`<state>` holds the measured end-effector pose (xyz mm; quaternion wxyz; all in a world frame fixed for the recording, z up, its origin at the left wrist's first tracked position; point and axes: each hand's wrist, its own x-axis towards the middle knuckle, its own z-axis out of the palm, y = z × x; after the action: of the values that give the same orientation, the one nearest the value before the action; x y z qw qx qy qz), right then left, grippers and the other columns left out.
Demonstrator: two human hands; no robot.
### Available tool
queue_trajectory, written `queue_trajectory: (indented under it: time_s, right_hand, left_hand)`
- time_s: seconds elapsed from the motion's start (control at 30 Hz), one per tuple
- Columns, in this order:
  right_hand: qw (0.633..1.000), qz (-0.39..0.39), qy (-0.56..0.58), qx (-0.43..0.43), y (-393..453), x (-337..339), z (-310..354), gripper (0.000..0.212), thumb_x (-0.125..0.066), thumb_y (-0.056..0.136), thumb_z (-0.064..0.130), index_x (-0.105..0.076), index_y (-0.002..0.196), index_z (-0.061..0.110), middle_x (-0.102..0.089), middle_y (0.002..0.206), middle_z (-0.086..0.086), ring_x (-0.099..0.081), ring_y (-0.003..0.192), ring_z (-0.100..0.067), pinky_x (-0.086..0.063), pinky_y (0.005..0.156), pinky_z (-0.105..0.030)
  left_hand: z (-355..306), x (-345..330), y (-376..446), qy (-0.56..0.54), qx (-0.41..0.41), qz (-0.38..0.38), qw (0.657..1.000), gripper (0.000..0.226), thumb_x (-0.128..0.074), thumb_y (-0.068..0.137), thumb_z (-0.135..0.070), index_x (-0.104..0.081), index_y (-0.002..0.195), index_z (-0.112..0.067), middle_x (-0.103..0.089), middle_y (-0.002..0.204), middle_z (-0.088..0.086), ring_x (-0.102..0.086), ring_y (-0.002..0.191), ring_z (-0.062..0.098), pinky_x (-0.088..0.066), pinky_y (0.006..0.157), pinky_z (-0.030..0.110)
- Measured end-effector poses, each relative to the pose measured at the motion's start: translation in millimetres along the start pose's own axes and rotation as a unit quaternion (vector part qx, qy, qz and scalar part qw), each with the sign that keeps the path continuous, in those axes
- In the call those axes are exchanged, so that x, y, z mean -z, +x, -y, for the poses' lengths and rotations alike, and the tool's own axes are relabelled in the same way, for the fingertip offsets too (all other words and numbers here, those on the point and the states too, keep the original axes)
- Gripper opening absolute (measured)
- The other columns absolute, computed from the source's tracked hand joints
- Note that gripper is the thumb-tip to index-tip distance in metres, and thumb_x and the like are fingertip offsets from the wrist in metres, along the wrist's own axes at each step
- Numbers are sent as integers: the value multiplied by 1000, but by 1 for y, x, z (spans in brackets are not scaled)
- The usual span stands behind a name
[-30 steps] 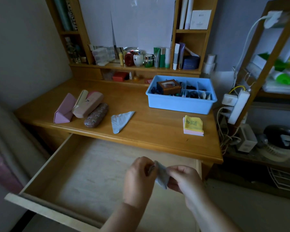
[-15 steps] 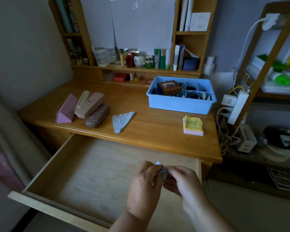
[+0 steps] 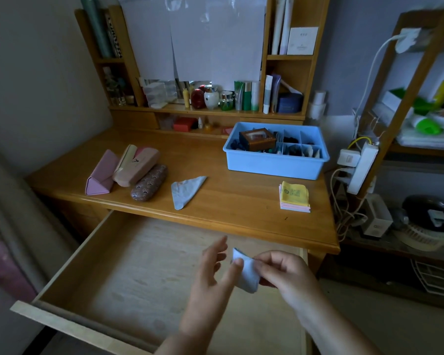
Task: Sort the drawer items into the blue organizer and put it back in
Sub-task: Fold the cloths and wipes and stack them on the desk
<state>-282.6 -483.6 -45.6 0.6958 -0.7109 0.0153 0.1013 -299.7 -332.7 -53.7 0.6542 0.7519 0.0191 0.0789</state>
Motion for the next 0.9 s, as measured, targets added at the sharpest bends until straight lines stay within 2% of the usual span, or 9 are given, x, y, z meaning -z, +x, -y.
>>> queue_trajectory:
  time_s: [0.07,0.17,0.23,0.37,0.47,0.57,0.67,0.8,0.9]
  right_hand:
    - [997,51,-43,41,-3,5,7,16,-66,86,6,-73,75,14,-72,74,-4,-63,69,-9,-49,67,-22]
    - [992,37,-95,79,-5,11,11,16,-66,86,6,-71,72,13,-69,69,-4,-60,66,-10,-45,64,-25]
    - [989,16,-119,87,-5,13,12,17,-65,85,5,-69,71,14,-66,63,-1,-57,62,-8,-43,61,-25]
    - [991,25,-114,68,-5,17,18,14,-64,87,8,-69,75,14,-58,53,6,-46,46,-2,-38,49,-19]
    - [994,43,-86,47,-6,19,22,12,-61,88,5,-68,79,9,-55,48,3,-45,41,-7,-38,45,-19]
    - [998,42,-45,10,-4,16,25,14,-56,91,3,-63,80,7,-61,51,-2,-58,46,-11,-45,47,-20]
    - [1000,23,-11,-12,1,18,29,15,-54,92,0,-60,81,7,-68,63,-3,-68,62,-11,-53,56,-21]
    - [998,-2,-59,18,14,40,32,10,-58,90,1,-65,84,6,-68,75,-9,-63,70,-12,-49,69,-25]
    - [993,-18,-114,40,31,66,29,10,-62,87,3,-70,85,10,-71,86,-4,-63,78,-13,-46,72,-22]
  left_hand:
    - [-5,3,6,-82,119,75,987,47,-75,68,-38,-64,110,-21,-69,104,-4,-62,98,4,-46,84,16]
    - [-15,6,7,-111,91,106,984,9,-76,71,-17,-69,71,-12,-69,71,2,-61,68,8,-46,64,16]
    - [-18,8,5,-116,65,102,986,13,-70,75,-12,-68,62,-12,-65,63,1,-58,61,7,-44,59,15]
    - [-23,14,4,-69,19,108,992,15,-64,80,-19,-70,69,-10,-66,69,3,-58,68,10,-44,64,18]
    - [-23,19,9,34,-42,117,992,18,-62,88,-10,-75,77,-17,-72,77,2,-64,74,16,-48,70,28]
    - [-25,18,17,71,-53,111,990,29,-60,89,-3,-75,78,-25,-68,63,-8,-58,56,3,-44,55,16]
    - [-23,7,28,21,-5,109,994,22,-57,91,-2,-72,80,-14,-59,50,1,-52,45,10,-44,47,19]
    - [-19,-15,52,-35,9,145,989,14,-60,87,2,-68,79,-6,-69,68,6,-61,64,14,-50,62,21]
    - [-14,-34,76,-15,-8,180,984,21,-67,80,6,-69,73,-14,-73,88,-2,-64,74,7,-48,67,15]
